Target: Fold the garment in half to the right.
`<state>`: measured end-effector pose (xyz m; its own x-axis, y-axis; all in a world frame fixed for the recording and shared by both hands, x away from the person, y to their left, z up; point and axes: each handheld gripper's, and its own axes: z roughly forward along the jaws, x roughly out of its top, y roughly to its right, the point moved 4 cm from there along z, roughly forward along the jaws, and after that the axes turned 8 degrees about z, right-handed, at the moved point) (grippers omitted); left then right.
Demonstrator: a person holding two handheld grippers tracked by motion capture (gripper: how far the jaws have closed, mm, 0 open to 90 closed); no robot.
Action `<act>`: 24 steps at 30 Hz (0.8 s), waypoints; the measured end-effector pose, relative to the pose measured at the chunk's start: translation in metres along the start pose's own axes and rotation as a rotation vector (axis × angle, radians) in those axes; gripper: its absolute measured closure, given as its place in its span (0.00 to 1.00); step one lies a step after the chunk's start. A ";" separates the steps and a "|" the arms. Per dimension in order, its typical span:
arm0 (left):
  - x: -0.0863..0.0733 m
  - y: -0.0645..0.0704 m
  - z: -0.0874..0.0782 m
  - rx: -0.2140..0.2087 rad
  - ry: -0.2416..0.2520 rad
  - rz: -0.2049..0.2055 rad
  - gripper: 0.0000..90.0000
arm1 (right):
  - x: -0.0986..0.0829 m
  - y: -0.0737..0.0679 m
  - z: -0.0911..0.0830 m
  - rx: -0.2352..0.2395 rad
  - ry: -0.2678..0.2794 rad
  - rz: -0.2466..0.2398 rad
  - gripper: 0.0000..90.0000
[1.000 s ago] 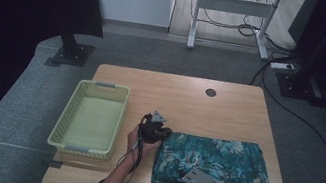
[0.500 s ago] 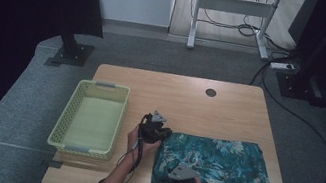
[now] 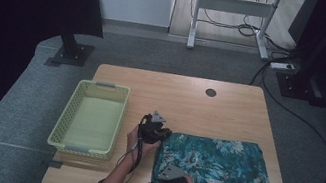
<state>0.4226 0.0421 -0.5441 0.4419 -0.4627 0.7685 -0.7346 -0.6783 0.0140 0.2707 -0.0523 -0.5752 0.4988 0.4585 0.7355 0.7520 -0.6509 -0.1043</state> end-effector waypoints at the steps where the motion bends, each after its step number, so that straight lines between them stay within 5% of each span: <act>1: 0.000 0.000 0.000 0.000 0.000 0.000 0.94 | 0.000 0.000 0.001 -0.004 -0.003 -0.003 0.42; 17: -0.001 -0.001 -0.001 -0.004 0.002 -0.001 0.94 | 0.003 0.001 0.009 -0.093 -0.008 -0.017 0.42; 24: -0.003 -0.002 -0.001 -0.006 0.003 -0.009 0.94 | 0.003 0.009 0.008 -0.095 -0.011 0.035 0.51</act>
<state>0.4222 0.0450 -0.5458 0.4469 -0.4552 0.7701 -0.7337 -0.6791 0.0244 0.2826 -0.0519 -0.5791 0.5292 0.4406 0.7252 0.6897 -0.7211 -0.0652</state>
